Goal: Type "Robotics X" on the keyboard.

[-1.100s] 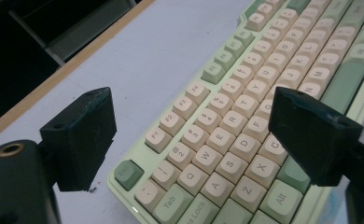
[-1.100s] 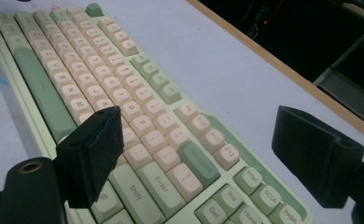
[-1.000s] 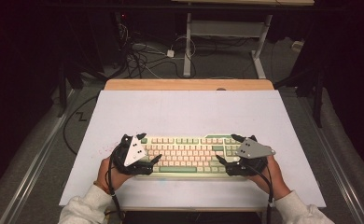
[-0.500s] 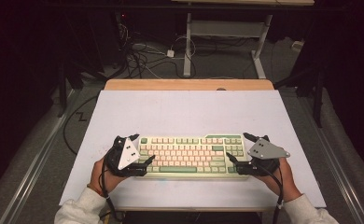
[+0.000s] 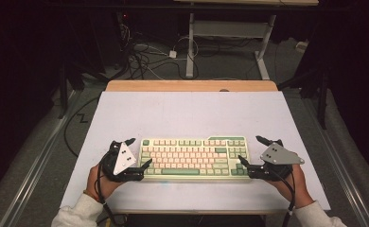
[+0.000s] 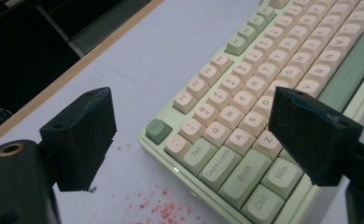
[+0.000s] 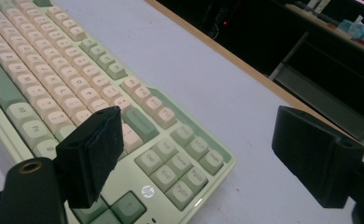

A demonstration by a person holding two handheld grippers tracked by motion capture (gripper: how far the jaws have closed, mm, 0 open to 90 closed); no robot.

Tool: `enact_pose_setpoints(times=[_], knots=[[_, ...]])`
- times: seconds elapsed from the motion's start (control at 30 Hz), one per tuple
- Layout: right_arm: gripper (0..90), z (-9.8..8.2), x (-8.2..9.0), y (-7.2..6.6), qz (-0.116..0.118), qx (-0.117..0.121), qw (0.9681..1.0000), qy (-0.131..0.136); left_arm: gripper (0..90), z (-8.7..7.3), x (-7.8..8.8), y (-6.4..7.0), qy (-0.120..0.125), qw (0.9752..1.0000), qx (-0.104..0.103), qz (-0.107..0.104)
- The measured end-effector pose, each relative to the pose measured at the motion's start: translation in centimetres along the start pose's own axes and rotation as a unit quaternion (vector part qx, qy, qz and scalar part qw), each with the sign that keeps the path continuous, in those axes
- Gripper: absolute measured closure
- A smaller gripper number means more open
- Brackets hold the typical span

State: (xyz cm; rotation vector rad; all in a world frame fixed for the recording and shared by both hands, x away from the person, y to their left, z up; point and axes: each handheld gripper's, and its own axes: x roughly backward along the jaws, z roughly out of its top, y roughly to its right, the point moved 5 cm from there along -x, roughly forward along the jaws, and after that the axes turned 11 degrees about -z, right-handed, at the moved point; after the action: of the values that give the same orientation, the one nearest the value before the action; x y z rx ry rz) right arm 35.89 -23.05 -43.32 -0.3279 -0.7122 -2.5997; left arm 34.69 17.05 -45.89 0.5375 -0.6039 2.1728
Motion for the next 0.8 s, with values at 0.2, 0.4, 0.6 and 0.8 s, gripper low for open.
enact_pose_setpoints(times=[0.2, 0.4, 0.6, 0.8], knots=[[16.7, -0.6, 0.6, 0.5, -0.011, -0.006, 0.9999, 0.000, 14.5, -0.7, 0.5, 0.0, 0.000, 1.0000, 0.005, 0.003], [16.6, -1.1, 1.2, 1.0, -0.020, -0.009, 0.9998, 0.002, 14.5, -1.3, 0.9, 0.2, 0.007, 0.9999, 0.010, 0.007], [16.1, -1.6, 1.6, 1.4, -0.026, -0.011, 0.9996, 0.006, 14.5, -1.8, 1.0, 0.4, 0.003, 0.9999, 0.012, 0.006], [15.8, -2.2, 1.9, 1.6, -0.031, -0.015, 0.9994, 0.006, 14.5, -2.3, 1.1, 0.5, 0.000, 0.9999, 0.015, 0.004]])
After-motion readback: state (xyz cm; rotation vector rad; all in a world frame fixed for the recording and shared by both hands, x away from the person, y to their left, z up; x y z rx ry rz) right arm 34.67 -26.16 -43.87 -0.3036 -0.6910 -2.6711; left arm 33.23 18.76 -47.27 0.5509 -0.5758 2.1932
